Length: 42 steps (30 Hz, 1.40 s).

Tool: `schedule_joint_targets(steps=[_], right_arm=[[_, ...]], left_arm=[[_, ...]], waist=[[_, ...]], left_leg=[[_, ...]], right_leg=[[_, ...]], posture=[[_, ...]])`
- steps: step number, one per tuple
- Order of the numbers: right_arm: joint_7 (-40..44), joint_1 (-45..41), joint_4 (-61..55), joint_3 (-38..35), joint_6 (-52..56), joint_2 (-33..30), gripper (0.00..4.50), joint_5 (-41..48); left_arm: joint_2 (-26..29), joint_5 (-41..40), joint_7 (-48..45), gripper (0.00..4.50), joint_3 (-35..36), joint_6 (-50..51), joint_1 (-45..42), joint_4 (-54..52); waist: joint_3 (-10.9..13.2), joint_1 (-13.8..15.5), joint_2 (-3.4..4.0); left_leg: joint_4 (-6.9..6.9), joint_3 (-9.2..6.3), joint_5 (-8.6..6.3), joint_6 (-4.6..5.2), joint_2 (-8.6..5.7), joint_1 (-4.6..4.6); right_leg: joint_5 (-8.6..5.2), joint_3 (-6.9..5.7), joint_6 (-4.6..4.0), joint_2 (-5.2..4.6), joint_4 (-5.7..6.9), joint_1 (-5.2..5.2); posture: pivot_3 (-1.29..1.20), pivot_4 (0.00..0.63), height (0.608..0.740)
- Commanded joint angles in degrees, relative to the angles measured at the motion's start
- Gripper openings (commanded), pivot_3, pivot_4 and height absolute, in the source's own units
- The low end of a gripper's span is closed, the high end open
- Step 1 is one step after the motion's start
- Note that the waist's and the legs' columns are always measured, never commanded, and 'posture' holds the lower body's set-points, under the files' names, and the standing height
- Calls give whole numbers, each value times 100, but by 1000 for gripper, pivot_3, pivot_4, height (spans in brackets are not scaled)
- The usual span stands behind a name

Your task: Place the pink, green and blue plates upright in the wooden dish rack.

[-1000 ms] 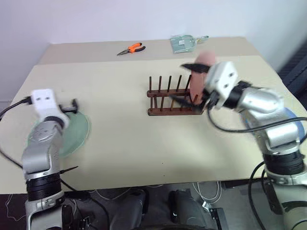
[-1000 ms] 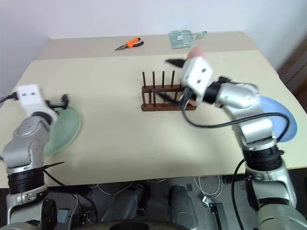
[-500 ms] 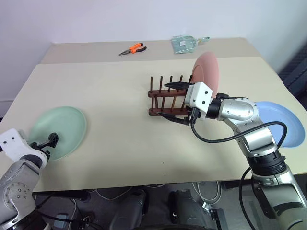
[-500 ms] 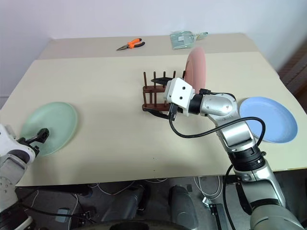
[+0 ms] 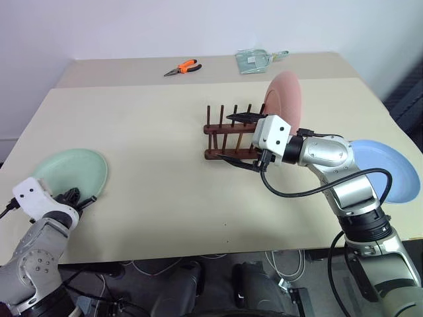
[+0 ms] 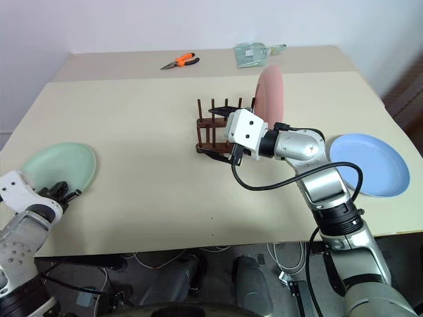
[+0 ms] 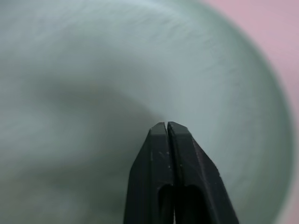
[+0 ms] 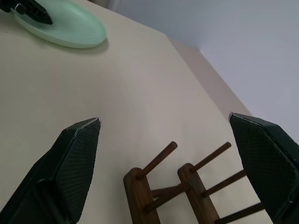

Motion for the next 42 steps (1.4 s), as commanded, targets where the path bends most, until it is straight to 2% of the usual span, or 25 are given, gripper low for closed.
schedule_joint_targets(steps=[1, 7, 13, 16, 18, 21, 26, 27, 28, 32, 35, 39, 42], right_arm=[[-44, 2, -94, -121, -126, 35, 4500, -9], [-15, 20, 2, -106, -212, 42, 4500, -36], [29, -7, 150, -72, -342, 69, 4500, -73], [48, -24, 183, -74, -372, 84, 4500, -79], [58, -61, 196, -72, -389, 114, 4500, -75], [67, -77, 197, -76, -405, 131, 4500, -88], [57, -74, 186, -87, -432, 129, 4500, -122], [71, -83, 188, -87, -416, 122, 4500, -113], [107, -99, 192, -87, -358, 107, 4500, -83], [194, -213, 248, -39, -419, 56, 4500, -174], [47, -436, 181, 133, -746, 206, 4500, -495], [-125, -565, 81, 436, -1154, 429, 4500, -926], [-428, -742, 338, 702, -1571, 555, 4500, -1575]], left_arm=[[-58, 66, 414, 1318, 463, -923, -315, -85], [-265, 819, 1602, 4327, 742, -1918, -369, 14], [-628, 823, 2165, 4327, 716, -1689, -138, 46], [-785, 440, 2273, 4327, 799, -1352, -163, 131], [-942, -290, 2127, 4327, 867, -1044, -286, 234], [-954, -790, 2139, 3481, 926, -880, -367, 283], [-811, -1118, 2351, 952, 976, -923, -436, 405], [-698, -1073, 2228, 389, 817, -917, -406, 364], [-547, -977, 2022, 36, 568, -973, -399, 238], [136, -612, 1412, 36, -423, -1154, -640, -243], [544, -701, 1263, 36, -1202, -967, -1619, -533], [572, -877, 1298, 36, -1991, -594, -2815, -701], [437, -934, 1330, 36, -2450, -369, -3364, -704]], waist=[[0, 2, 0], [-1, 10, -2], [-4, 20, -7], [-5, 16, -9], [-5, 13, -9], [-8, 21, -4], [-9, 12, -5], [-8, 12, -6], [-8, 12, -8], [-7, 33, -10], [-4, 60, -14], [-5, 7, -16], [-5, -41, -16]], left_leg=[[0, 0, 0, -1, 0, 0], [-4, 5, 1, -1, 0, 0], [4, 4, 1, -1, -1, 0], [5, 3, 1, -1, -1, 0], [5, 1, 1, -1, 0, 0], [6, 1, 1, -1, -1, 1], [6, 0, 1, -1, 0, 1], [5, 0, 1, -2, 0, 1], [6, 0, 1, -2, 0, 1], [8, -1, 2, -3, -1, 1], [10, -2, 2, -3, -1, 1], [7, 0, 5, -9, -3, 0], [-5, 9, 21, -38, -3, 0]], right_leg=[[0, 0, 0, 0, 0, 0], [1, 5, 1, -1, -3, -1], [1, 1, 2, -1, -3, 4], [1, 0, 3, 0, -1, 3], [1, -1, 3, 0, 0, 3], [1, -3, 3, 0, 1, 4], [1, -3, 3, 0, 1, 4], [1, -3, 3, 0, 1, 4], [1, -3, 3, 0, 2, 4], [1, -4, 1, 0, 0, 4], [1, -4, -1, 1, -2, 3], [3, -3, 4, 0, -3, 6], [2, 6, 5, 0, 0, -4]], posture=[[0, 150, 727], [0, 150, 727], [0, 150, 727], [0, 150, 727], [0, 150, 727], [0, 150, 727], [0, 150, 727], [0, 150, 727], [0, 150, 727], [0, 150, 727], [0, 150, 727], [0, 150, 727], [0, 150, 727]])
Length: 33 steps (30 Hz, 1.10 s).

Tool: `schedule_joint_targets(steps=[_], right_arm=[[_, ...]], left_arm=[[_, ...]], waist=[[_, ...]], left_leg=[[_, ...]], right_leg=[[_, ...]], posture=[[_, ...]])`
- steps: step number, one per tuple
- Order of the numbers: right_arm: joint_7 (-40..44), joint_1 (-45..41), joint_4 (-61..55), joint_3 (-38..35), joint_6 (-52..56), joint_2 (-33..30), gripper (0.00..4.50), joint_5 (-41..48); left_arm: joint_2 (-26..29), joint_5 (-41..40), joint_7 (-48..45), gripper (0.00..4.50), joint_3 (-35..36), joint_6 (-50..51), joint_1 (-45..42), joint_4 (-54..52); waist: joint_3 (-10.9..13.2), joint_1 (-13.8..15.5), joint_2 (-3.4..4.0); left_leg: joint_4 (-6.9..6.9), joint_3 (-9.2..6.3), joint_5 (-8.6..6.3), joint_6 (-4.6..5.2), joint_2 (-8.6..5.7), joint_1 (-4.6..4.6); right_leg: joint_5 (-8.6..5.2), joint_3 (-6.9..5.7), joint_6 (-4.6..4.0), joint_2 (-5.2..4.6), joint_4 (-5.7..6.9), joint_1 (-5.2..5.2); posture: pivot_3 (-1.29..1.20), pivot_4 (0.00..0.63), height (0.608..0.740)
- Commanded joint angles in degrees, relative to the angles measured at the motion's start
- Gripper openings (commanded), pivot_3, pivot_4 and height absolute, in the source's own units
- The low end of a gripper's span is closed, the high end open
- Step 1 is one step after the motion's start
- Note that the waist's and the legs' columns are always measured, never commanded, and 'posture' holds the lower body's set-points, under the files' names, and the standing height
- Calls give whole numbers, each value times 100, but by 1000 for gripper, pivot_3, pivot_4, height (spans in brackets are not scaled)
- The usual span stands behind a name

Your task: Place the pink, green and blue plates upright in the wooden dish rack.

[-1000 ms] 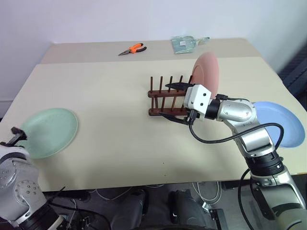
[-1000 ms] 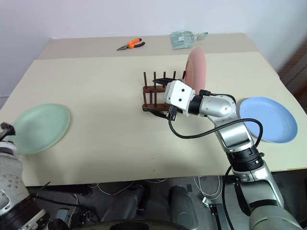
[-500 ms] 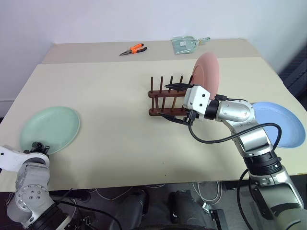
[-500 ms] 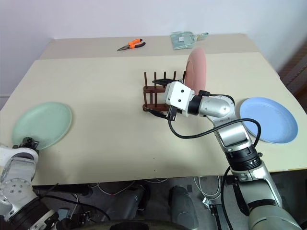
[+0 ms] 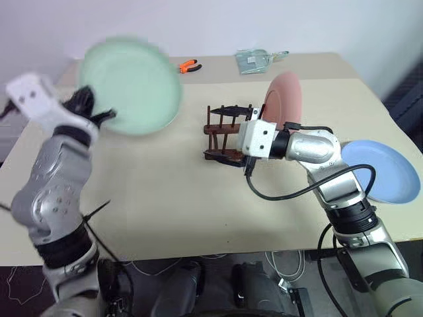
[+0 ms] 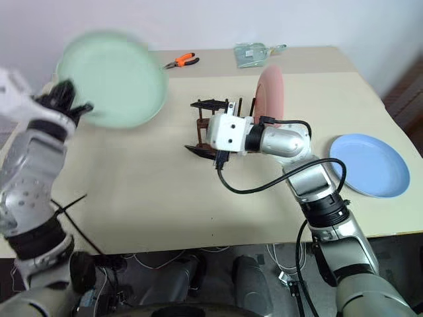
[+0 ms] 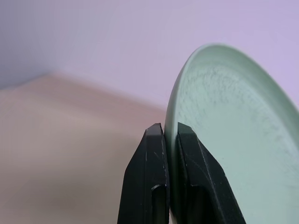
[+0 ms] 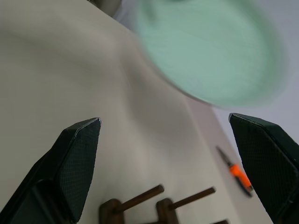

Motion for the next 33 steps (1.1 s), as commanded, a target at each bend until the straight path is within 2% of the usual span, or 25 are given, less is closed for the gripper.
schedule_joint_targets(steps=[1, 5, 7, 9, 12, 15, 20, 23, 27, 29, 32, 33], right_arm=[[-405, -290, 186, 235, -537, 117, 4500, -722], [-1143, -628, 896, 456, -983, 198, 4500, -1746], [-1213, -668, 1043, 446, -1038, 234, 3967, -1807], [-1253, -664, 1076, 426, -1055, 274, 3133, -1819], [-1271, -612, 1050, 429, -1077, 289, 1493, -1847], [-1363, -596, 1067, 455, -1141, 282, 22, -1972], [-1565, -617, 1109, 428, -1211, 310, 0, -2157], [-1694, -564, 1074, 283, -1138, 348, 0, -2100], [-1812, -408, 769, -256, -743, 544, 0, -1441], [-1793, -350, 643, -412, -626, 612, 0, -1227], [-1779, 77, -287, -1149, 692, 1199, 0, 472], [-1841, 240, -646, -1380, 1266, 1405, 0, 1071]], left_arm=[[-83, -76, 3, 36, -412, 214, -330, -204], [-249, -59, 20, 36, -744, 403, -552, -213], [-399, -93, 116, 0, -708, 419, -569, -169], [-489, -88, 129, 0, -720, 426, -532, -191], [-563, -114, 57, 0, -725, 401, -437, -237], [-717, -245, 52, 1010, -552, 275, -443, -221], [-1066, -492, 293, 3548, 67, -367, -822, -102], [-771, -169, 221, 3548, 334, -856, -925, 15], [234, 740, -319, 3548, 228, -1351, -542, 195], [445, 911, -499, 3548, 165, -1512, -382, 260], [1040, 1785, -1260, 3548, -459, -1915, 788, 303], [1042, 1864, -1546, 3548, -647, -2088, 1188, 260]], waist=[[0, -29, 0], [1, -26, 0], [1, -4, 0], [2, 18, -2], [2, 23, -3], [3, 18, -4], [8, 27, -13], [8, 5, -13], [9, -5, -13], [9, 20, -11], [7, 31, -8], [5, 26, -6]], left_leg=[[-3, 1, 1, -3, 1, 0], [-2, 0, 10, -19, 5, 0], [-1, -2, 13, -23, 5, 0], [0, -2, 13, -23, 5, 1], [-1, -2, 13, -21, 4, 0], [0, -3, 13, -22, 5, 0], [4, -6, 13, -23, 4, 1], [1, -5, 13, -24, 4, 1], [-5, -5, 15, -26, 6, 2], [-6, -4, 19, -19, 5, 2], [-7, -8, 13, -23, 4, 4], [-10, -8, 12, -22, 3, 5]], right_leg=[[0, 2, 0, 2, 2, -4], [0, 3, -3, 11, 18, -10], [1, 3, -5, 12, 18, -9], [1, 3, -5, 12, 17, -8], [1, 3, -5, 11, 16, -8], [1, 3, -5, 12, 17, -8], [1, 0, -5, 11, 15, -4], [1, 1, -5, 12, 16, -7], [2, 3, -7, 16, 18, -8], [2, 6, -8, 15, 18, -9], [2, 4, -8, 14, 12, -2], [2, 7, -8, 13, 14, -4]], posture=[[0, 150, 727], [0, 150, 727], [0, 150, 727], [0, 150, 727], [0, 150, 727], [0, 150, 727], [0, 150, 727], [0, 150, 727], [0, 150, 727], [0, 150, 727], [0, 150, 727], [0, 150, 727]])
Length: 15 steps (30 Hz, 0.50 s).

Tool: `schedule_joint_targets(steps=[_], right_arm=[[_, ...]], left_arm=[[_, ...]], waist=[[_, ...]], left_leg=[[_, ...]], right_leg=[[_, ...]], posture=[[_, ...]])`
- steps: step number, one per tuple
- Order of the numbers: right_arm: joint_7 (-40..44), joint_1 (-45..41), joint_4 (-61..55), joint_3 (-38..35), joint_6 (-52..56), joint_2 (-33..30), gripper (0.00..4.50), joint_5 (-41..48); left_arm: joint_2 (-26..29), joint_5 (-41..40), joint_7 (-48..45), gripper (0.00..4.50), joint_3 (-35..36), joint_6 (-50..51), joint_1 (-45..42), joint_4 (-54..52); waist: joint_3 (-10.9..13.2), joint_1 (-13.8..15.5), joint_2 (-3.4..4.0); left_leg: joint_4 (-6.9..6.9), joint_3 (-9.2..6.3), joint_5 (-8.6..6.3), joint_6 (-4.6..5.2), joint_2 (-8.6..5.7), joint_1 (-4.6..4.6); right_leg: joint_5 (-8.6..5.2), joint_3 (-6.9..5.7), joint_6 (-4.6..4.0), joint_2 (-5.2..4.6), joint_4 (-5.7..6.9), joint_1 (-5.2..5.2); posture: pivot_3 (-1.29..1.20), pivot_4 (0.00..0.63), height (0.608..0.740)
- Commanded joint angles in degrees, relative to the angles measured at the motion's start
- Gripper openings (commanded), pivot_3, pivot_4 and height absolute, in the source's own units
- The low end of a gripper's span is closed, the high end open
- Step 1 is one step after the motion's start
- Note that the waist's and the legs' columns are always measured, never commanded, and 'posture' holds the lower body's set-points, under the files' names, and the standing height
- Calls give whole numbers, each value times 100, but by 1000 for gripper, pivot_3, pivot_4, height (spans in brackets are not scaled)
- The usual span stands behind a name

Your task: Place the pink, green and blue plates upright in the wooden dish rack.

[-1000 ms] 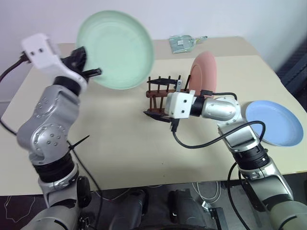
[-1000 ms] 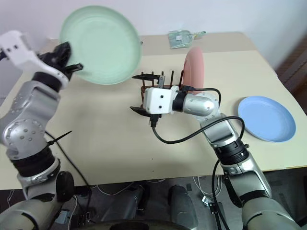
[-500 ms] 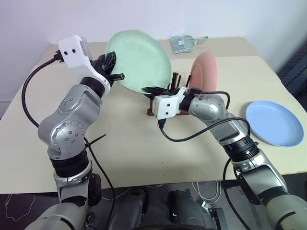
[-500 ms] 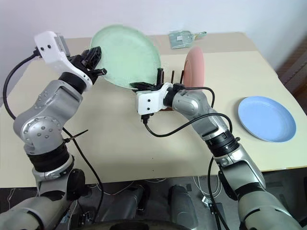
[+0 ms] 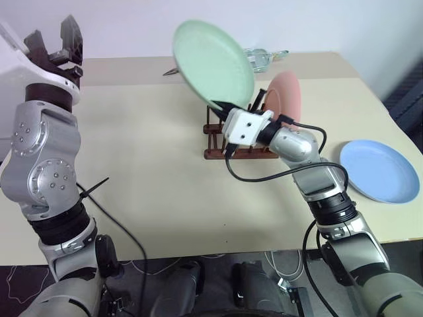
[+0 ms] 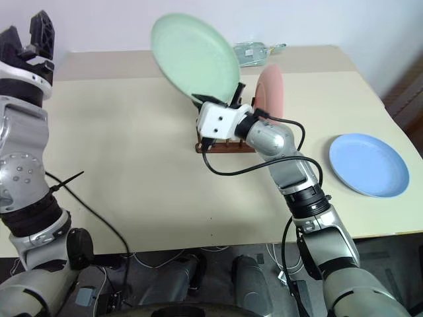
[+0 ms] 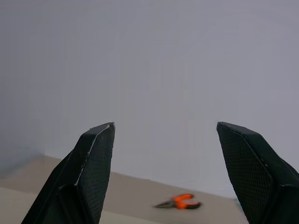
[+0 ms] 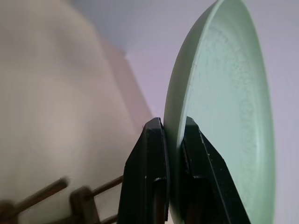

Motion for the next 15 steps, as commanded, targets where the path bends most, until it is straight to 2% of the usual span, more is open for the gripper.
schedule_joint_targets(steps=[1, 4, 7, 10, 15], right_arm=[[-232, 390, -1322, -848, 1682, 558, 0, 1965], [-686, 707, -1951, -1207, 2765, 946, 0, 2897], [-1158, 792, -2165, -1538, 3415, 1168, 0, 3505], [-1353, 815, -2191, -1687, 3739, 1136, 0, 3810], [-1483, 798, -1987, -1830, 4023, 1057, 0, 4107]], left_arm=[[-9, 402, -878, 3548, -658, -509, 1024, -147], [-199, 282, -1655, 3548, -1334, -678, 1787, -408], [-101, 445, -2421, 3548, -2076, -822, 2359, -600], [-116, 478, -2772, 3548, -2395, -852, 2574, -731], [-192, 389, -3024, 3548, -2532, -690, 2581, -828]], waist=[[-3, -1, 4], [-1, 7, 3], [4, -9, 16], [7, -24, 38], [9, -23, 50]], left_leg=[[-3, 0, 1, 6, 0, 1], [4, -5, -21, 32, 0, -2], [3, -4, -28, 42, 1, -2], [-3, -3, -28, 42, 2, -1], [-10, -2, -28, 43, 5, -1]], right_leg=[[0, 1, -1, 1, -1, 1], [0, 2, -3, 2, -2, 1], [-6, 3, -18, 0, -1, -1], [-9, 3, -24, -1, -2, -4], [-12, 1, -27, -2, -3, -8]], posture=[[0, 150, 727], [0, 150, 727], [0, 150, 727], [0, 150, 727], [0, 150, 727]])
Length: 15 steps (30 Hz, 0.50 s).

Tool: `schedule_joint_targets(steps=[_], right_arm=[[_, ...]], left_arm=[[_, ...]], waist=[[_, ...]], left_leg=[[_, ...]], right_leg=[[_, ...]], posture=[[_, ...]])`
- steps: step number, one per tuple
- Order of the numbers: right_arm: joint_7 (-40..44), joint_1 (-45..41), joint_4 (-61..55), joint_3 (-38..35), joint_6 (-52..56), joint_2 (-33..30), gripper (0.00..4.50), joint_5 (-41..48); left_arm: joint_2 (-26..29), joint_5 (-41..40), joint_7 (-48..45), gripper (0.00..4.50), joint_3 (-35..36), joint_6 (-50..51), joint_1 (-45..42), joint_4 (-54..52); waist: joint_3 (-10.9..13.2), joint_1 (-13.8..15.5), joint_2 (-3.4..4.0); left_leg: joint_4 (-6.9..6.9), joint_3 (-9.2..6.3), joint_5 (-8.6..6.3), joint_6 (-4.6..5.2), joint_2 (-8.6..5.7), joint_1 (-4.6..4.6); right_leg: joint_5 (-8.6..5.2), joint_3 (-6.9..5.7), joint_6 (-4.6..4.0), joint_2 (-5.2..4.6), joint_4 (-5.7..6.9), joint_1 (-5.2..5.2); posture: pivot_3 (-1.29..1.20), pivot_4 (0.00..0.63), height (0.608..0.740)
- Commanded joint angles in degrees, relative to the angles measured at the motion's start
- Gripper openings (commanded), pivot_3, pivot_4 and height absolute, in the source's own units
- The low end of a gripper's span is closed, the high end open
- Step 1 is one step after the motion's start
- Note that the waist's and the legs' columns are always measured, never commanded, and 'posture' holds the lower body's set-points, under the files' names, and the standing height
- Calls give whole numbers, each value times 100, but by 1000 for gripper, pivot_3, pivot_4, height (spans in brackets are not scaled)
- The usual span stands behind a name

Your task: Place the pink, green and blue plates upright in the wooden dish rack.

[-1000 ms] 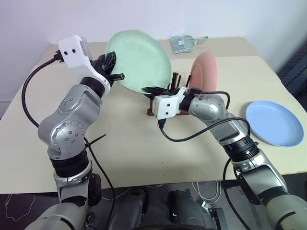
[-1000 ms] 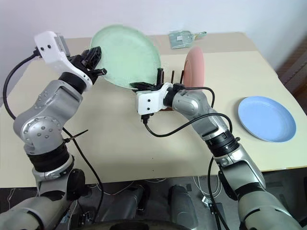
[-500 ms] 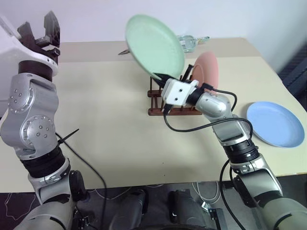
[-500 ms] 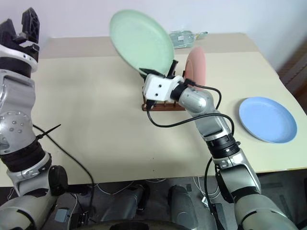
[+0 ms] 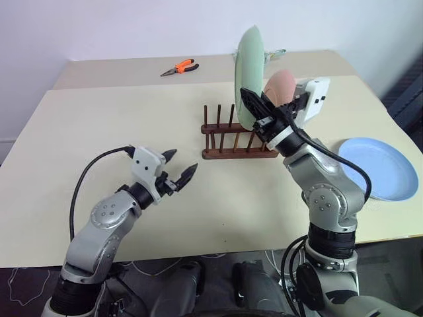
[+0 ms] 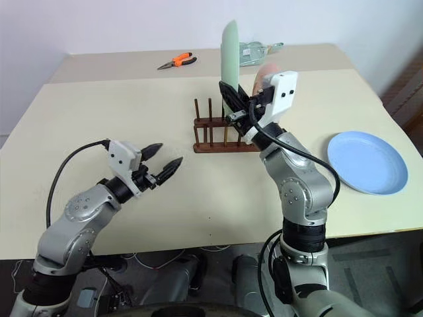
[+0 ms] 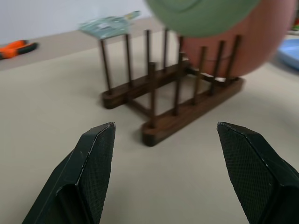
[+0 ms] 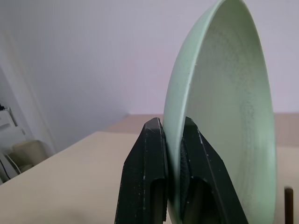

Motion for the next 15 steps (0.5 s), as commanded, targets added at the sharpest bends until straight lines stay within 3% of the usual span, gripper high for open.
schedule_joint_targets(steps=[1, 6, 10, 15], right_arm=[[-38, -88, -40, -104, 113, -56, 0, 295], [-240, -259, 416, -314, 443, -89, 0, 582], [-209, -295, 553, -205, 456, -258, 1480, 470], [-26, -318, 552, 221, 89, -651, 4034, -114]], left_arm=[[-14, 5, -150, 3548, -33, -29, -9, -278], [-74, 158, -158, 3548, -82, -34, 25, -305], [-153, 228, -129, 3615, -62, -15, 22, -324], [-216, 321, -152, 3615, -90, 3, 22, -328]], waist=[[0, 2, 1], [0, 6, 1], [1, 4, 2], [1, 8, 2]], left_leg=[[0, 0, 0, 0, 0, 0], [3, 0, 0, 1, 0, 0], [0, 0, 0, 1, 0, 0], [2, 0, 0, 1, 0, -1]], right_leg=[[0, 0, 1, 0, -1, 0], [0, -1, 1, 0, -2, 3], [1, -2, 2, -1, -3, 2], [1, -3, 2, -2, -4, 3]], posture=[[0, 150, 727], [0, 150, 727], [0, 150, 727], [0, 150, 727]])
